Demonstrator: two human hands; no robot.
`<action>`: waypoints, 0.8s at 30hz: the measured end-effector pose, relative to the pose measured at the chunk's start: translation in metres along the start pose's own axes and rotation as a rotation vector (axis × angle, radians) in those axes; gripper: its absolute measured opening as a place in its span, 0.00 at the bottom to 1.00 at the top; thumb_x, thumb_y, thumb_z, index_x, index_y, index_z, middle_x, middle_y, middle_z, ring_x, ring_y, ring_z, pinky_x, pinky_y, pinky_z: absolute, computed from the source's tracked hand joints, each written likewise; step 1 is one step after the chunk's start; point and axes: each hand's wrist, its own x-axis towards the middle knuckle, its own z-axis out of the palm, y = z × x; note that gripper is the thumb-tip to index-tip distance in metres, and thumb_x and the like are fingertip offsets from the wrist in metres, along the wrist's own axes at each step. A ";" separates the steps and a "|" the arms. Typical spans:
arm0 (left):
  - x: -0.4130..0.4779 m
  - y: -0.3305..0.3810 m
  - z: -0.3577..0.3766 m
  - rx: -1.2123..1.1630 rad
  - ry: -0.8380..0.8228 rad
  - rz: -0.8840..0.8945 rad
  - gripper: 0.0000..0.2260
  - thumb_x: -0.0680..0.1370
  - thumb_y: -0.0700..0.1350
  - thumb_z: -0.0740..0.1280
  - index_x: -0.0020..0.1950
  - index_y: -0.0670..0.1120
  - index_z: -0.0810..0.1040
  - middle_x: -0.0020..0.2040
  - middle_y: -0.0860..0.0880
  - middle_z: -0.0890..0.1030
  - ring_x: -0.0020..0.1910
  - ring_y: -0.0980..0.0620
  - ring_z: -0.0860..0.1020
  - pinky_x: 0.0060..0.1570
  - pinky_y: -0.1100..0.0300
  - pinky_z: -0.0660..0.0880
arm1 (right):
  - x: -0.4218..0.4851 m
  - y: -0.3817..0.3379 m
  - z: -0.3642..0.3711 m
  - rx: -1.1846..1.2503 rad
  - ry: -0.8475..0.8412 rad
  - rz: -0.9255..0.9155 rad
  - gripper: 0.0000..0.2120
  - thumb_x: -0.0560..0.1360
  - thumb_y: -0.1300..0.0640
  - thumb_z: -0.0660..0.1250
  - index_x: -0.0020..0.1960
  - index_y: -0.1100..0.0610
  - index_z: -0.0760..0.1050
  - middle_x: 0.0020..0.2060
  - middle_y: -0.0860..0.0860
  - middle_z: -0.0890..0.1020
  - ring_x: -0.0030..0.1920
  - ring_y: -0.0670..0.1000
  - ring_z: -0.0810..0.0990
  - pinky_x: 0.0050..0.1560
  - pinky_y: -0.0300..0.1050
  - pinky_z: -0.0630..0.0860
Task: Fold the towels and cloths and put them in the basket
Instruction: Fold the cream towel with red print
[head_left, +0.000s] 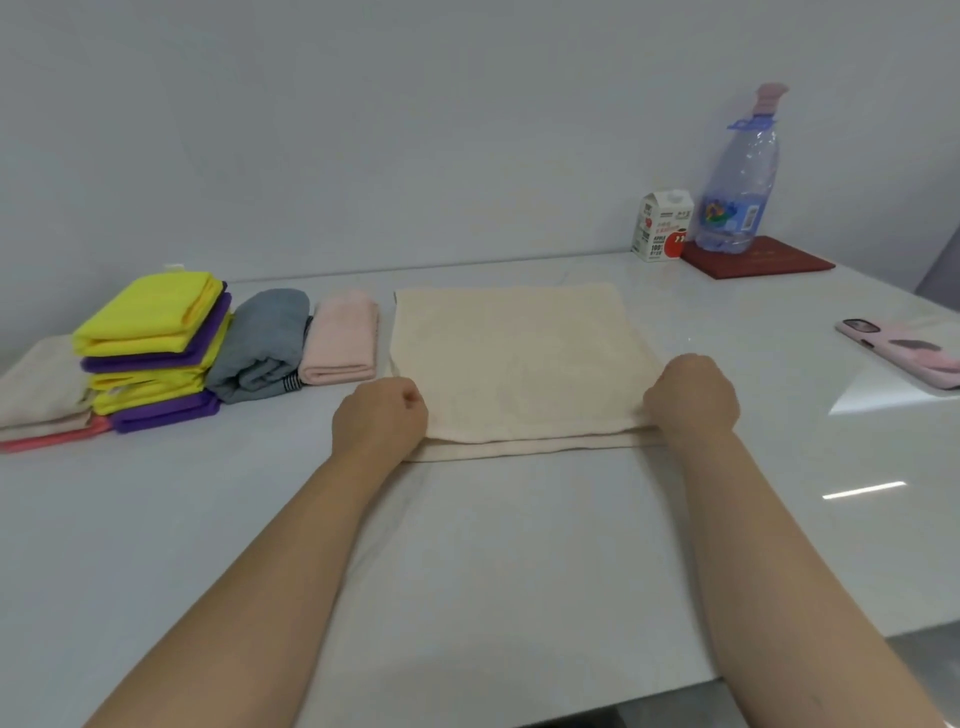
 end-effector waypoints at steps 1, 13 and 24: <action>0.000 0.002 -0.001 -0.015 -0.008 0.011 0.11 0.75 0.41 0.60 0.45 0.50 0.82 0.46 0.51 0.81 0.45 0.49 0.76 0.42 0.58 0.70 | 0.001 0.001 0.000 0.025 0.012 0.005 0.09 0.72 0.67 0.60 0.49 0.65 0.76 0.53 0.61 0.76 0.49 0.63 0.77 0.42 0.45 0.68; -0.002 -0.003 -0.025 0.150 -0.369 0.209 0.11 0.74 0.49 0.63 0.36 0.46 0.78 0.34 0.53 0.77 0.36 0.53 0.73 0.36 0.59 0.69 | -0.002 -0.001 -0.005 -0.305 -0.118 0.043 0.14 0.74 0.60 0.60 0.58 0.60 0.73 0.58 0.57 0.72 0.60 0.59 0.70 0.58 0.50 0.68; -0.014 0.010 0.000 0.112 -0.369 0.631 0.10 0.73 0.53 0.69 0.52 0.52 0.76 0.49 0.56 0.74 0.49 0.57 0.70 0.52 0.62 0.69 | -0.036 -0.030 -0.002 0.082 -0.656 -0.624 0.09 0.65 0.52 0.74 0.42 0.46 0.76 0.46 0.45 0.74 0.48 0.44 0.73 0.50 0.40 0.72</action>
